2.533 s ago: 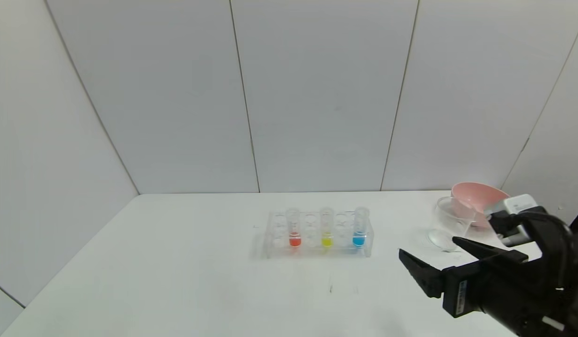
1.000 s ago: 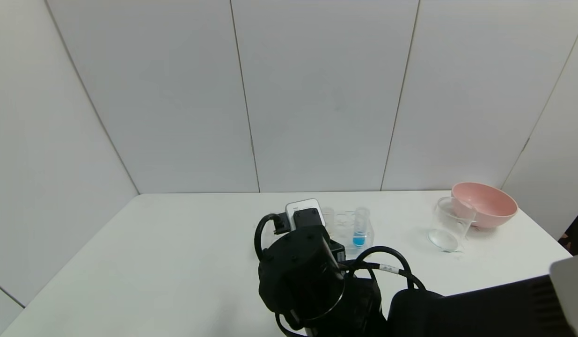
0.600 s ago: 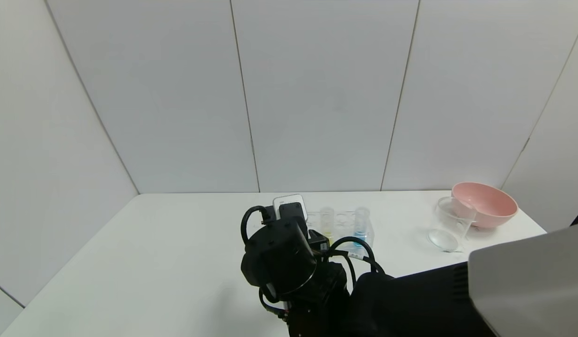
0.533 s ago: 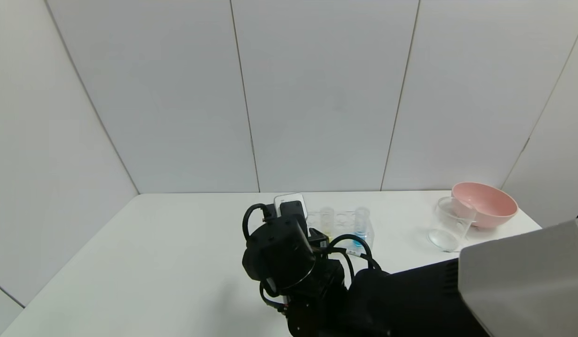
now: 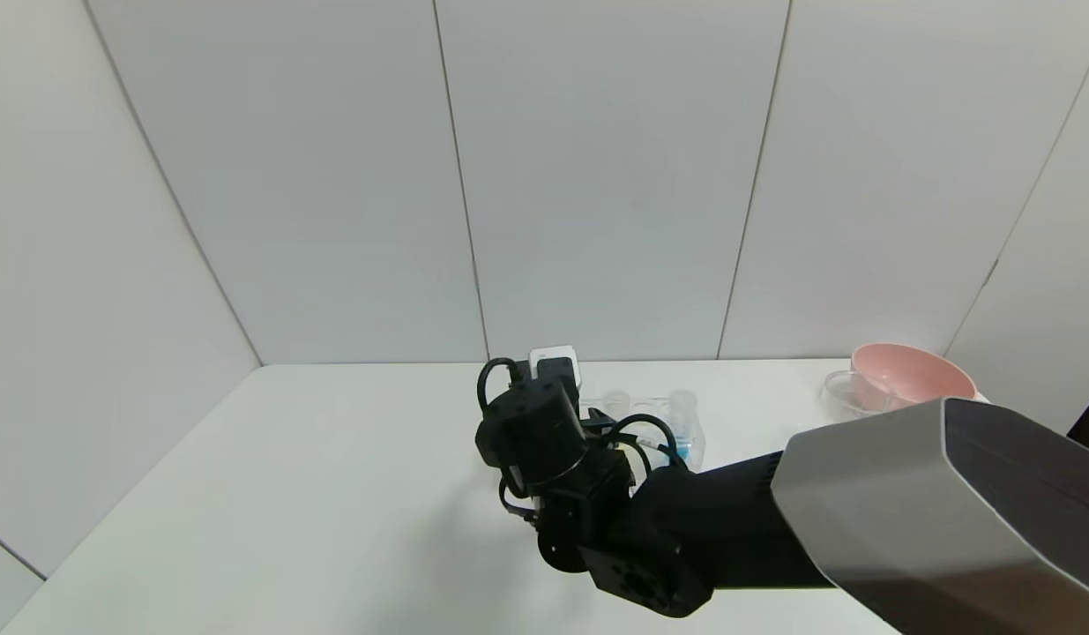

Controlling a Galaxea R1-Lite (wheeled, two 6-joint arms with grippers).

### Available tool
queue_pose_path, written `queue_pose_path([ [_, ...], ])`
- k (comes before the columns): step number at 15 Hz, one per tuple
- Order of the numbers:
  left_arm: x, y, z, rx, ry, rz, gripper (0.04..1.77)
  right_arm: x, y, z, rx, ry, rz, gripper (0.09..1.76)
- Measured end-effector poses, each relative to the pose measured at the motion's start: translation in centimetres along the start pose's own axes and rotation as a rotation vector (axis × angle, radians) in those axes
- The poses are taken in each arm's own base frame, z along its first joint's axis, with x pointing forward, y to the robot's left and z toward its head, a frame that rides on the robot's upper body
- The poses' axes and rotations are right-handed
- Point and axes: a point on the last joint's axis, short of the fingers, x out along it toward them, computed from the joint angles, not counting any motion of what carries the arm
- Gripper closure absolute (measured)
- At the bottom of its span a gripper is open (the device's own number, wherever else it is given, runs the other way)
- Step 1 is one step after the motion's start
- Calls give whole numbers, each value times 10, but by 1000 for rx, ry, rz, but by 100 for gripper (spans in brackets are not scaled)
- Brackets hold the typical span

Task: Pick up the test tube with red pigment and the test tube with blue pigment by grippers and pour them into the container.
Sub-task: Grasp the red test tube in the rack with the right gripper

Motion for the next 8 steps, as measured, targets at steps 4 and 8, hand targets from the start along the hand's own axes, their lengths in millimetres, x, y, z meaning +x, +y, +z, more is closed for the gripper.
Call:
queue_pose_path([
  [4, 0, 0, 0, 0, 0, 0, 5, 13, 3, 0, -11, -13, -4, 14],
  [8, 0, 0, 0, 0, 0, 0, 5, 18, 6, 0, -13, -21, -4, 14],
])
